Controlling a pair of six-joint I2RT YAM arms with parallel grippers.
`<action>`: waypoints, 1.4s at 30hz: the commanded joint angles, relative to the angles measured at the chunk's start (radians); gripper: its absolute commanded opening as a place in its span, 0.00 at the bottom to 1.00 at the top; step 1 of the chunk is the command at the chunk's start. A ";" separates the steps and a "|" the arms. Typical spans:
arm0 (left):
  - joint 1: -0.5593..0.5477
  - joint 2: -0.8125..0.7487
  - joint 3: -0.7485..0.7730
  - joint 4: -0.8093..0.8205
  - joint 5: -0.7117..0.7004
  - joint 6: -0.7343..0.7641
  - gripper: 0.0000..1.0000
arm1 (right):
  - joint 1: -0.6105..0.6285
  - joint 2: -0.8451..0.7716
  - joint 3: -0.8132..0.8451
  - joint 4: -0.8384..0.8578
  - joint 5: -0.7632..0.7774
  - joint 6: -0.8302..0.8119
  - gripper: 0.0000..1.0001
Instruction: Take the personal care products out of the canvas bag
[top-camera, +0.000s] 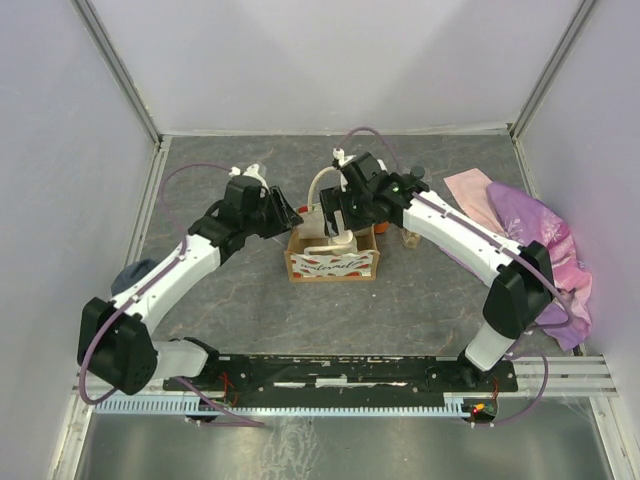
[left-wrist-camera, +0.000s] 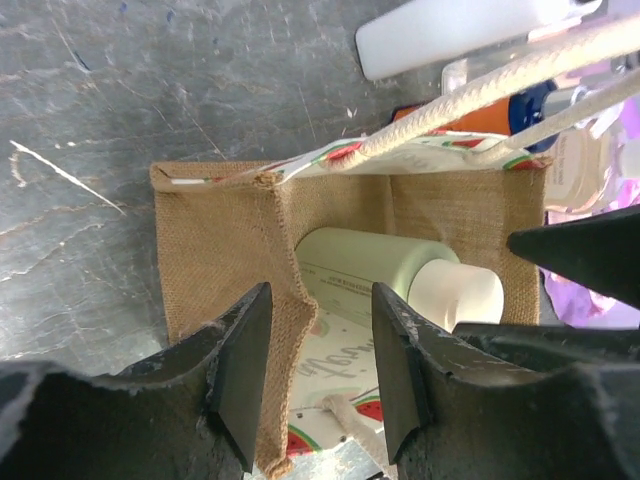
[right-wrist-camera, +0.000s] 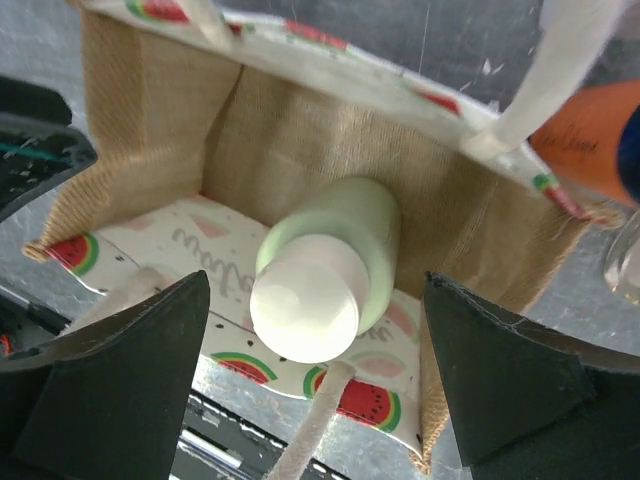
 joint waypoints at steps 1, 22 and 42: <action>-0.026 0.081 0.015 0.047 0.041 0.026 0.52 | 0.030 -0.027 -0.040 0.009 0.012 0.008 0.95; -0.038 0.129 0.028 -0.056 -0.052 0.042 0.19 | 0.080 -0.051 0.052 -0.064 0.208 -0.024 0.53; -0.033 0.023 -0.026 -0.197 -0.219 0.056 0.21 | 0.060 0.000 0.601 -0.238 0.357 -0.154 0.54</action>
